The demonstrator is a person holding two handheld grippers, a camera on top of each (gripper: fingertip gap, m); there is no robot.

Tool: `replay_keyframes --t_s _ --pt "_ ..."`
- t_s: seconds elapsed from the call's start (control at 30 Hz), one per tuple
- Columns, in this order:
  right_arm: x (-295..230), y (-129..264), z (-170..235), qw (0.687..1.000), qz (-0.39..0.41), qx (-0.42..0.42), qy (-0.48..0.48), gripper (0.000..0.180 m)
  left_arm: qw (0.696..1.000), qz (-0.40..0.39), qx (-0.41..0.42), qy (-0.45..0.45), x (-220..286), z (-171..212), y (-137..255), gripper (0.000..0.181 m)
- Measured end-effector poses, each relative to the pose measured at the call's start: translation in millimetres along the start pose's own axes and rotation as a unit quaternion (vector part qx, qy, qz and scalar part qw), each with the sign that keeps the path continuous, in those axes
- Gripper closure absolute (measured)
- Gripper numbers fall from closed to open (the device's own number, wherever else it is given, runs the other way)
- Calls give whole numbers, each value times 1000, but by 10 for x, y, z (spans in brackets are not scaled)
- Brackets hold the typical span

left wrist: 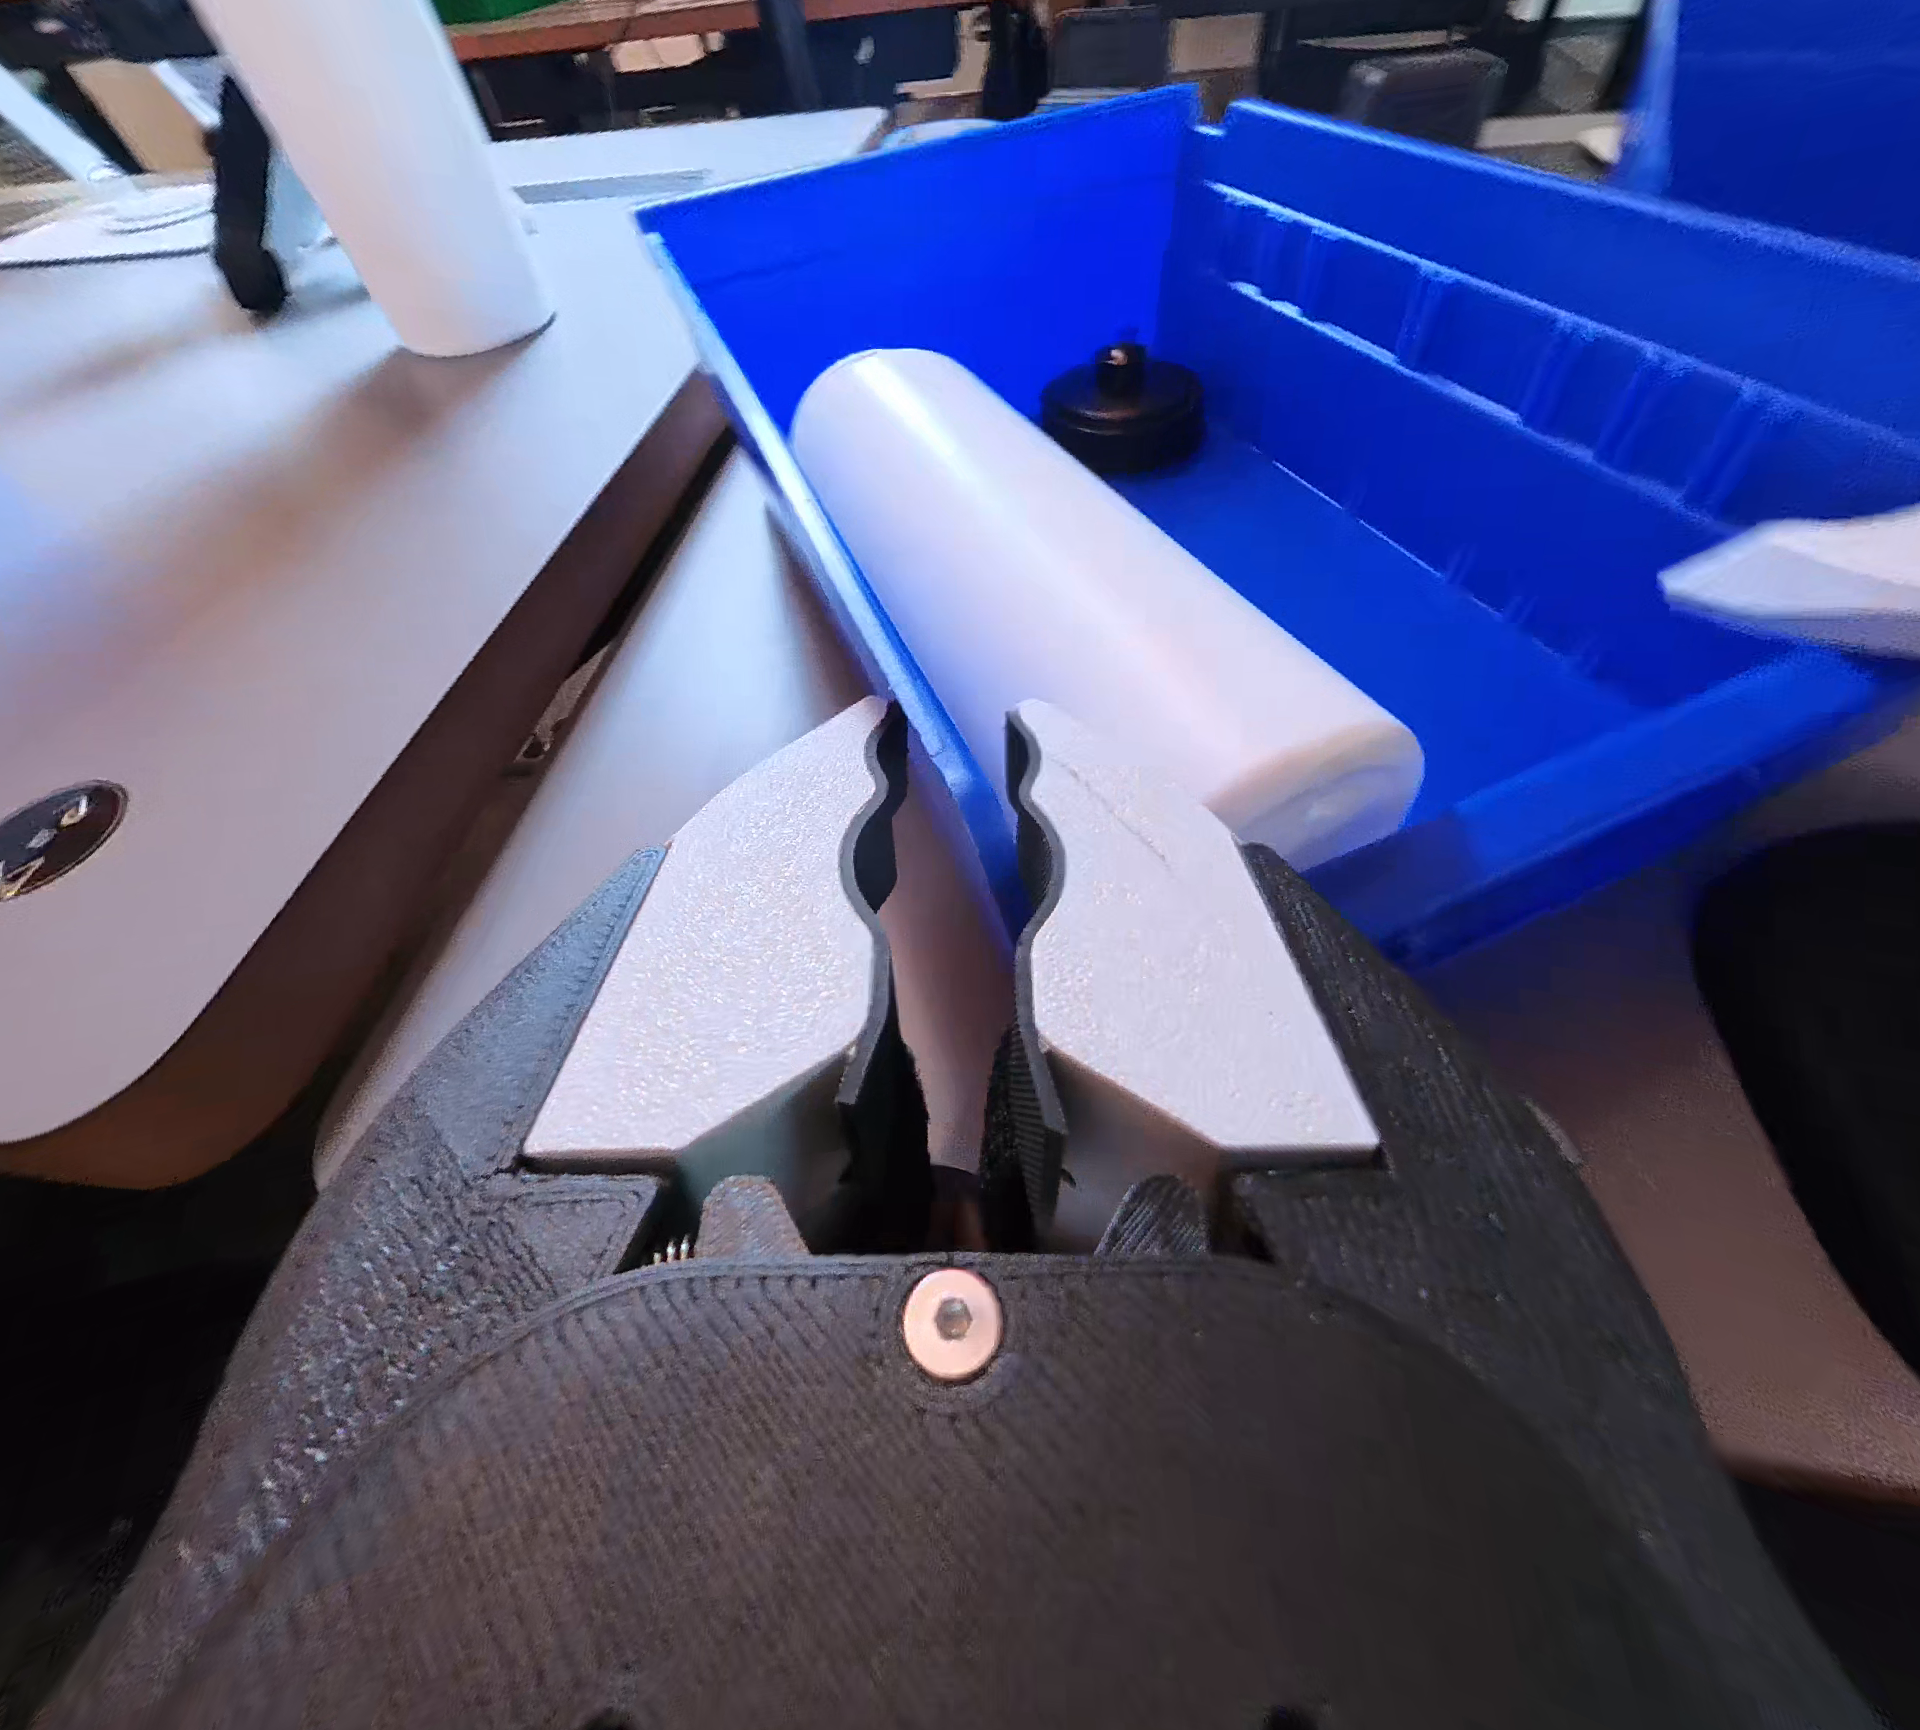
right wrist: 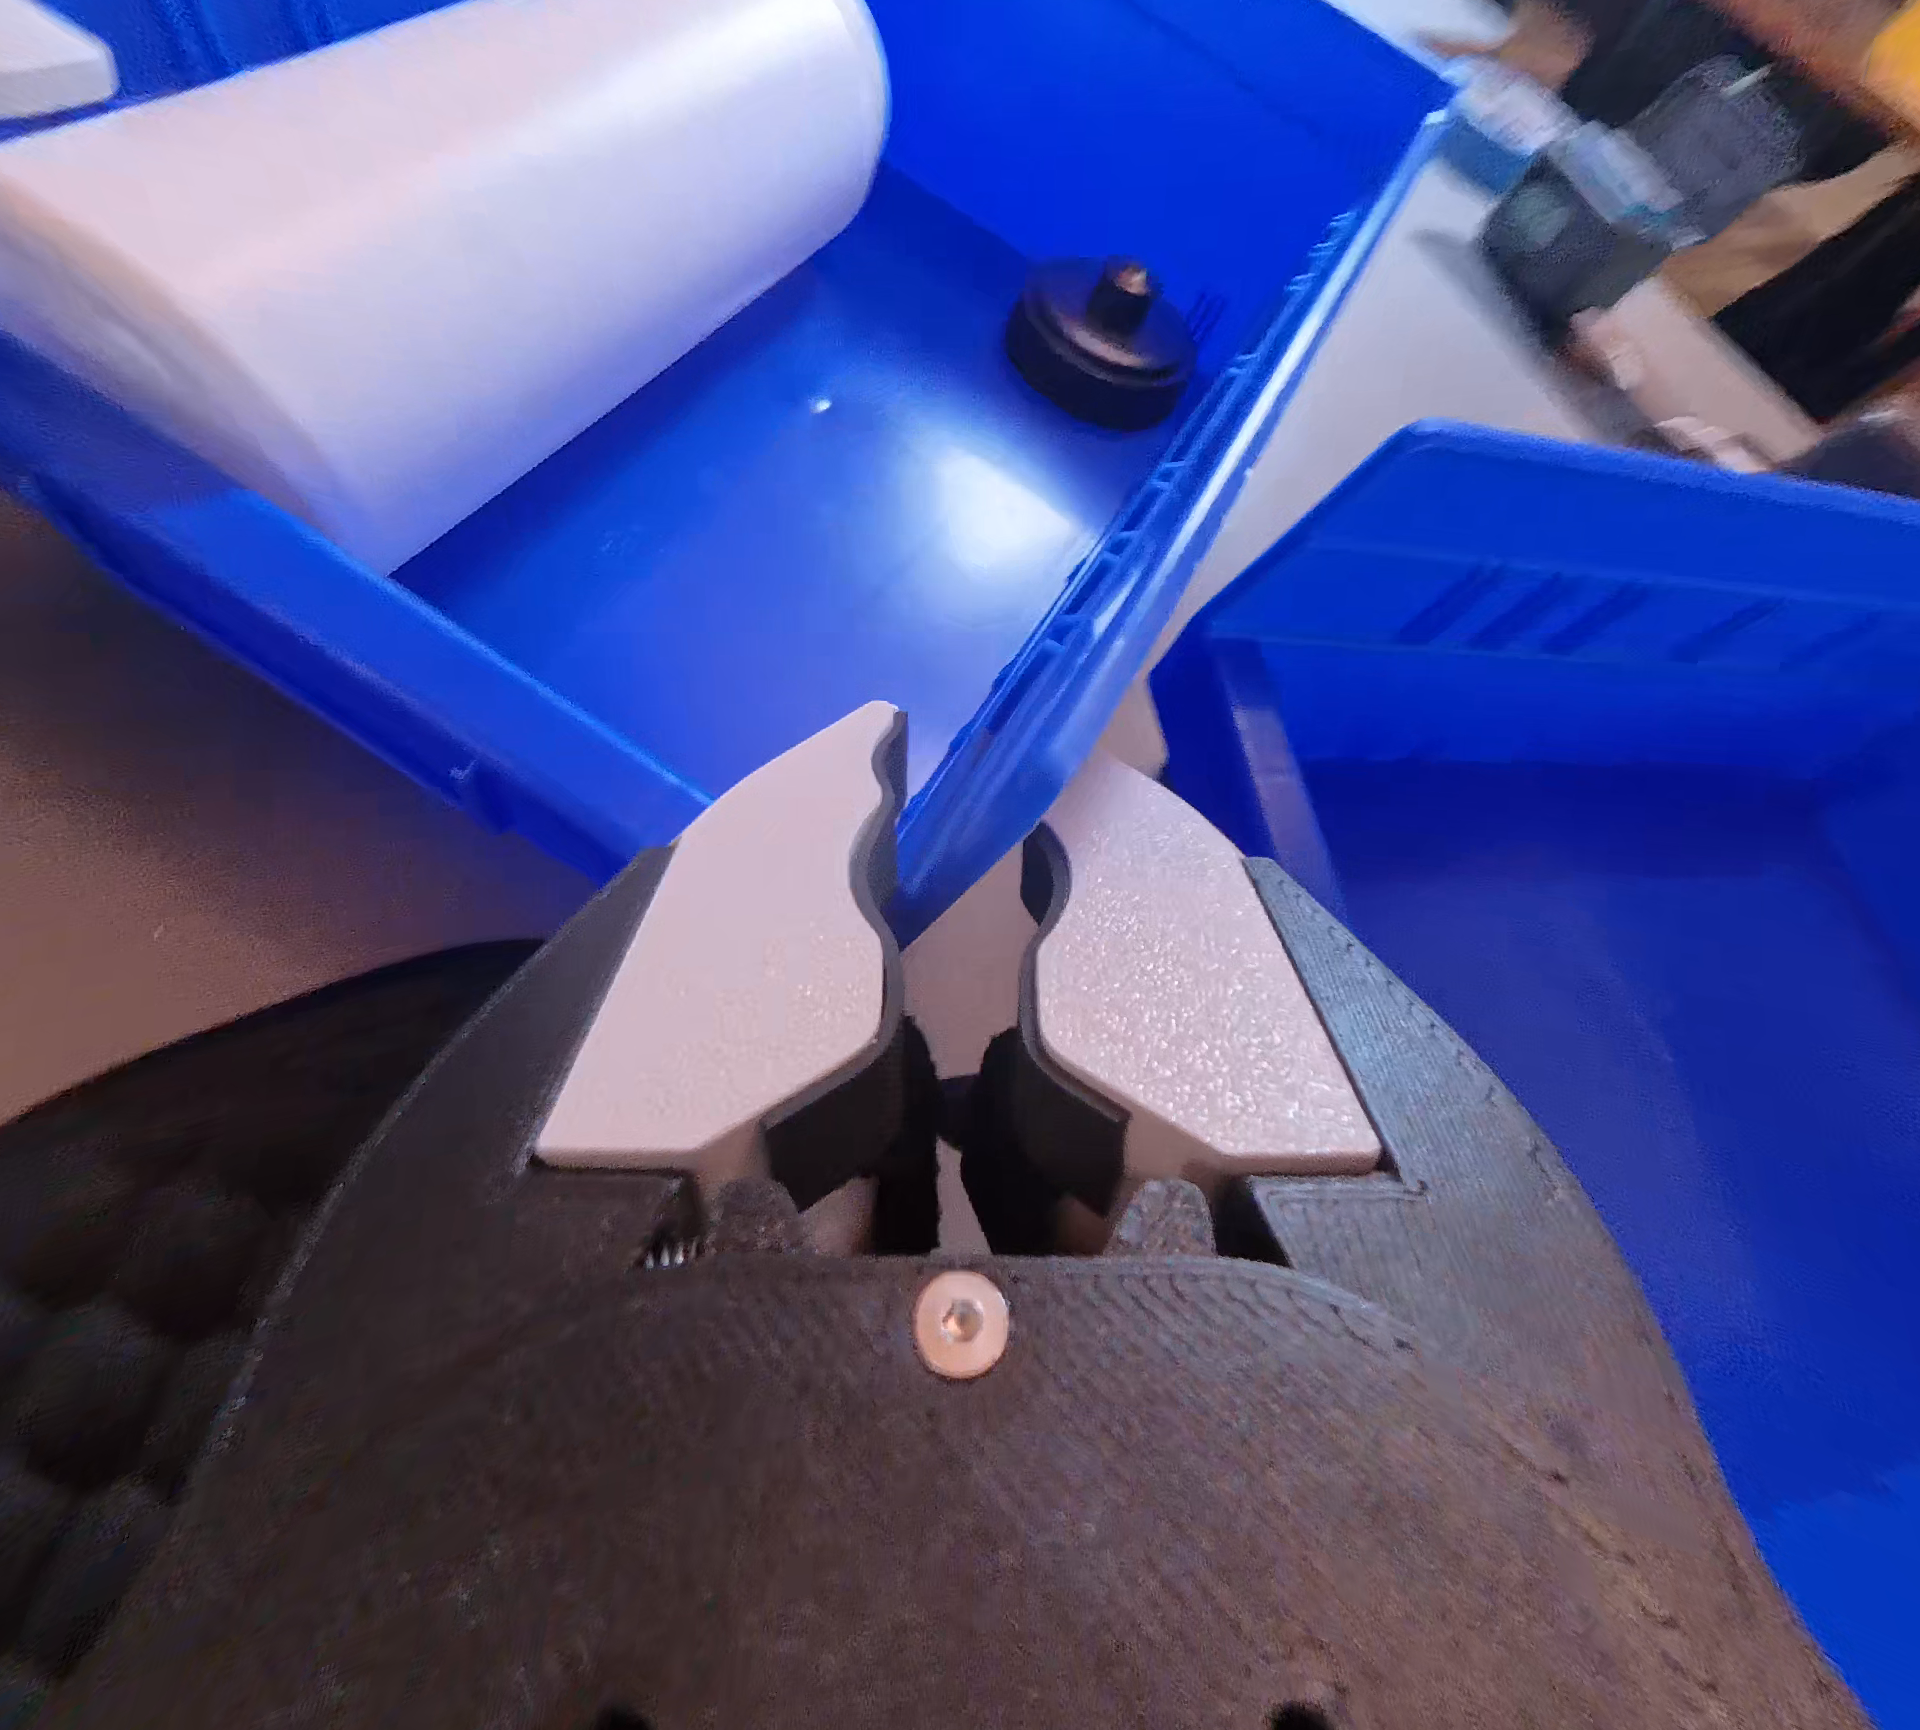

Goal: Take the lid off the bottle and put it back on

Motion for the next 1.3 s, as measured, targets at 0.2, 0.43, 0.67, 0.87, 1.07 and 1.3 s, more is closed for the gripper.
replay_keyframes --t_s 0.2,0.43,0.67,0.87,1.07,1.3 --pt "-77 392 -295 995 -89 38 32 87 995 -16 41 88 -83 -133 -23 122" --pt "1080 1278 272 980 199 -4 -15 65 967 -72 219 108 -68 -888 470 103" --pt "1316 1627 1161 960 225 -124 -110 75 962 134 228 61 1314 -1323 541 104" --pt "1381 2142 1554 967 159 -131 -152 109 966 249 63 -29 2517 -799 204 103" --pt "1358 2005 1551 976 43 -100 -188 106 973 225 -43 -16 2900 -480 -291 119" --pt "1685 2111 1750 974 127 -164 -87 153 972 216 -39 -88 3187 -597 -365 167"
Point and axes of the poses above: each gripper's, where its closed fingertips meet, y back along the fingers, z out of its underside, x = y × z across the jaws, the point moved 1 cm from there along y, back along the fingers, and after that the axes turned 9 degrees about -z, right-handed, at the moved point
